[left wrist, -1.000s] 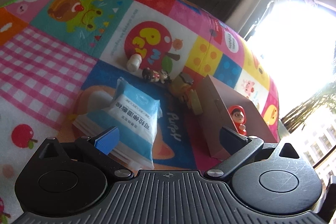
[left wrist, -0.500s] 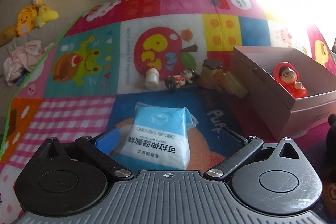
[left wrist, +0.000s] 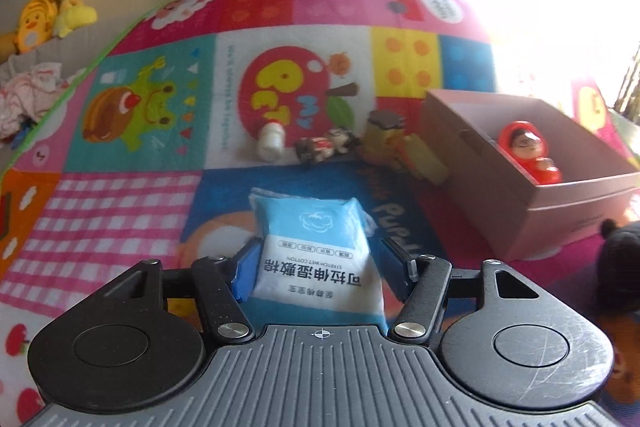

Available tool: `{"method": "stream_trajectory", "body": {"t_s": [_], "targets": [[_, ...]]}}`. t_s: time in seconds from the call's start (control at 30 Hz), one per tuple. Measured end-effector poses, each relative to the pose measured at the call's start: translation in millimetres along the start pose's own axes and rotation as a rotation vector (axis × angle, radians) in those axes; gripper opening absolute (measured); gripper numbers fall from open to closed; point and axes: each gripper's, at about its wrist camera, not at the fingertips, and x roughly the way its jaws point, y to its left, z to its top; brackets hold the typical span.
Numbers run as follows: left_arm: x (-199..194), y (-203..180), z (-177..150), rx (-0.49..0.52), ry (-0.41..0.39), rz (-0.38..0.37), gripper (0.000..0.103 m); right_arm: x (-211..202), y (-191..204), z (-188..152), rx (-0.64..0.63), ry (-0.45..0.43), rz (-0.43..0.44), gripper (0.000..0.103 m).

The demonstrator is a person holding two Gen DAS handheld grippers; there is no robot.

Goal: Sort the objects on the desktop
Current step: 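Move the left tool onto the blue-white wet cotton pack while the right tool holds the plush, then close the left tool on the cotton pack and lift it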

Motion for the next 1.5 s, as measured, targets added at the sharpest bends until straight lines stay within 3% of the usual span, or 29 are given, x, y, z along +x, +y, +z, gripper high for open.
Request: {"method": "stream_trajectory", "body": {"t_s": [0.17,0.2,0.23,0.37,0.43,0.5,0.63,0.7,0.83,0.93,1.07,1.2,1.3,1.5], "targets": [[-27.4,-27.1,-13.6,0.054,0.008,-0.206,0.070,5.4,7.6,-4.6,-0.044,0.027,0.003,0.103],[-32.6,-32.1,-18.2,0.066,0.003,-0.236,0.076,6.5,10.4,-7.3,-0.063,0.035,0.005,0.103],[-36.7,-35.6,-22.1,0.070,-0.002,-0.247,0.084,7.5,12.3,-9.8,-0.081,0.042,0.009,0.103],[-36.9,-37.2,-31.7,0.042,-0.001,-0.248,0.094,14.9,12.3,-16.2,-0.110,0.065,-0.003,0.101],[-35.3,-33.4,-31.4,0.016,0.010,-0.247,0.094,17.3,9.9,-13.0,-0.095,0.083,-0.003,0.086],[-39.8,-29.0,-27.2,-0.003,-0.010,-0.256,0.095,14.8,6.1,-5.7,-0.052,0.115,0.059,0.075],[-53.8,-30.2,-15.8,0.008,-0.070,-0.282,0.098,2.9,-18.8,17.4,0.175,0.124,0.268,0.074],[-57.1,-37.1,-12.5,0.025,-0.079,-0.302,0.100,2.8,-29.0,24.9,0.247,0.110,0.297,0.074],[-62.3,-66.1,-14.5,0.144,-0.077,-0.371,0.100,7.0,-31.3,26.1,0.233,0.071,0.196,0.075],[-69.3,-91.3,-19.9,0.280,-0.105,-0.401,0.101,1.6,-35.9,21.9,0.233,0.054,0.202,0.077],[-62.6,-117.6,-24.2,0.408,-0.101,-0.418,0.101,-13.3,-41.4,11.3,0.185,0.010,0.229,0.092],[-52.5,-108.9,-12.5,0.355,-0.094,-0.357,0.101,-26.9,-33.7,-3.2,0.084,-0.001,0.267,0.092],[-51.9,-86.7,1.6,0.233,-0.083,-0.322,0.101,-23.3,-27.8,-8.4,0.051,0.013,0.279,0.092],[-56.1,-55.1,16.0,0.122,-0.099,-0.270,0.102,7.1,-3.2,-7.4,-0.039,0.051,0.205,0.090]]}}
